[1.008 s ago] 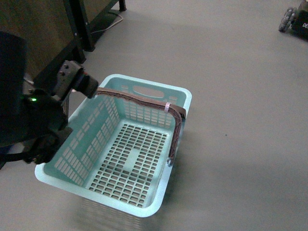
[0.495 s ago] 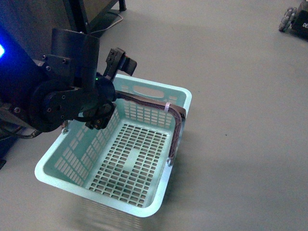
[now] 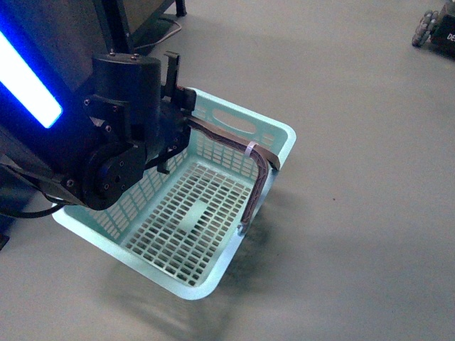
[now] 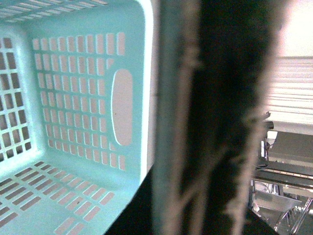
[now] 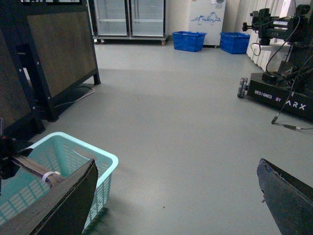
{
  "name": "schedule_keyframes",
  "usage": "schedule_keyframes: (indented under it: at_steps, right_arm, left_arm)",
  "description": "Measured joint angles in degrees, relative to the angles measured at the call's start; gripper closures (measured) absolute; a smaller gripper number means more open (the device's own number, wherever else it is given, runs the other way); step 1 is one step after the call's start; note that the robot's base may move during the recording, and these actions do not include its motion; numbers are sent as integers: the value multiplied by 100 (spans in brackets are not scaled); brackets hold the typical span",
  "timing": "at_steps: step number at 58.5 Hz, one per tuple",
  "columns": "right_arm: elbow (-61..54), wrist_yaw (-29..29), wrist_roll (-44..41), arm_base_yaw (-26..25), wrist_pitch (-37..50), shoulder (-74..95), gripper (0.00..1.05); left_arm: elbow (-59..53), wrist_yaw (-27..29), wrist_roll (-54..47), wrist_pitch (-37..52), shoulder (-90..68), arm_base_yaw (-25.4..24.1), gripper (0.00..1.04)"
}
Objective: Pick mango and avocado into basket
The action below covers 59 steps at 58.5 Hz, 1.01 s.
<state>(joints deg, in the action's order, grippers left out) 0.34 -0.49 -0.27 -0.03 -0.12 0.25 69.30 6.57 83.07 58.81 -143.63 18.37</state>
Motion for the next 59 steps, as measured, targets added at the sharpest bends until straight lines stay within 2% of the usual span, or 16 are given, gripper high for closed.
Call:
schedule_keyframes:
  at_steps: [6,10,21,34,45,59]
  right_arm:
    - [-2,0,0,0,0,0,8]
    - [0,0,0,0,0,0,8]
    - [-2,0,0,0,0,0,8]
    - [-2,0,0,0,0,0,8]
    - [0,0,0,0,0,0,8]
    - [-2,0,0,0,0,0,8]
  left_arm:
    - [-227,188,-26,-111,236,-7,98]
    - [-479,214,140,-450,623,-55,98]
    - [-1196,691,225,-2070,2549,-96,99]
    - [-1641,1274,116,-4277,4765,-74,99]
    - [-1611,1637,79,-5705,6314,181,99]
    - [-1196,2076,249,-7082,7497,437,99]
